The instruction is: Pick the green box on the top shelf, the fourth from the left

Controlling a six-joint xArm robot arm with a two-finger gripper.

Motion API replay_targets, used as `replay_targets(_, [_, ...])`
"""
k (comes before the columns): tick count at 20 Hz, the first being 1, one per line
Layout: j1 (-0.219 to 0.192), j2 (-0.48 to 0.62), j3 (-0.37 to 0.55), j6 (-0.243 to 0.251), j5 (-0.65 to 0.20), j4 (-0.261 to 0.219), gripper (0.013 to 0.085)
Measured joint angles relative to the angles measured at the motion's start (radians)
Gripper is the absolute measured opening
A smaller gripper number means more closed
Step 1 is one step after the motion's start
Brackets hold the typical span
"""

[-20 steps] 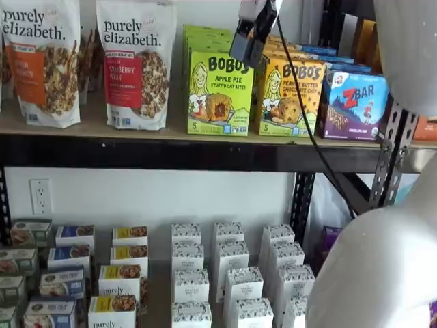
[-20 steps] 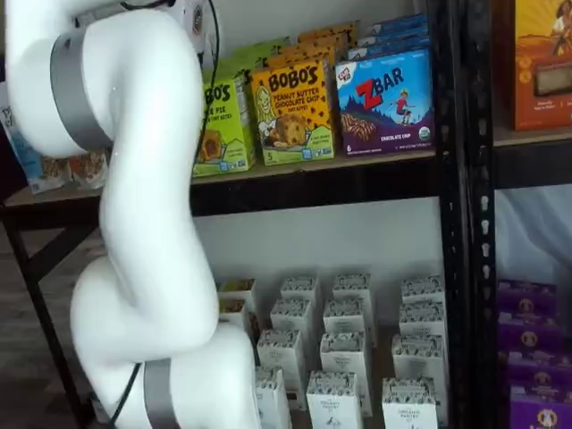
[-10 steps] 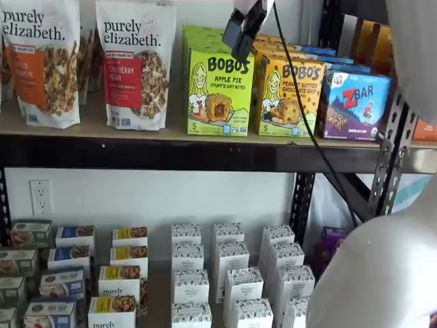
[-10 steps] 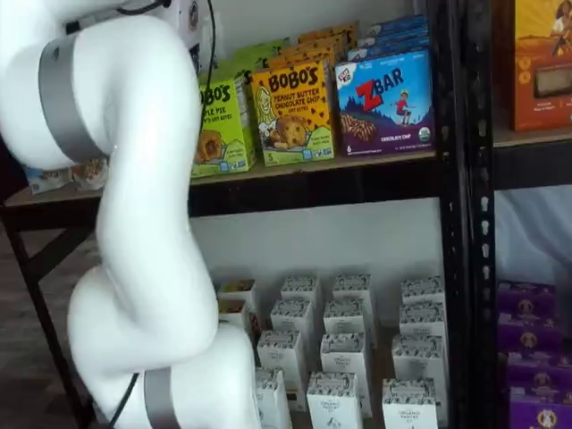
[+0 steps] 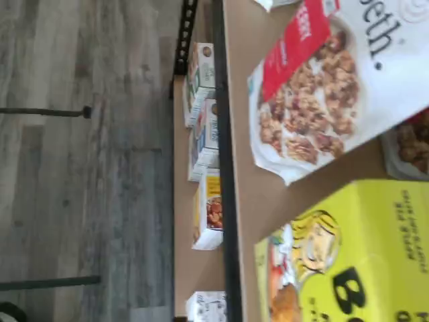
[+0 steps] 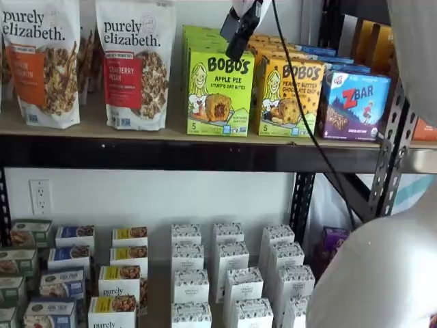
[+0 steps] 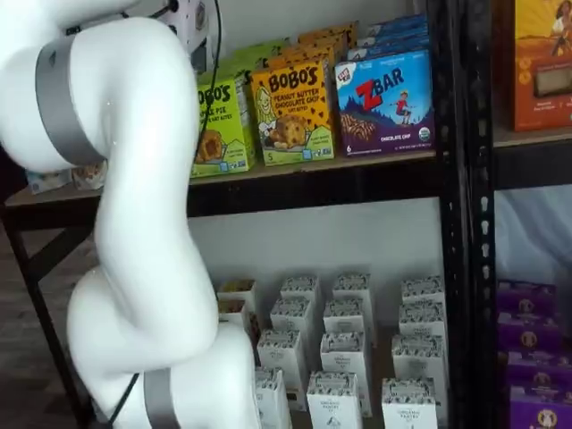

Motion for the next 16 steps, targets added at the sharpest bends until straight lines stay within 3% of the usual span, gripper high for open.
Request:
replay_targets(11, [-0.056, 0.098, -0.070, -0.067, -0.017, -0.023, 0.0850])
replay_targets(16, [-0.069, 0.167, -0.133, -0.083, 0.035, -0.031, 0.0850])
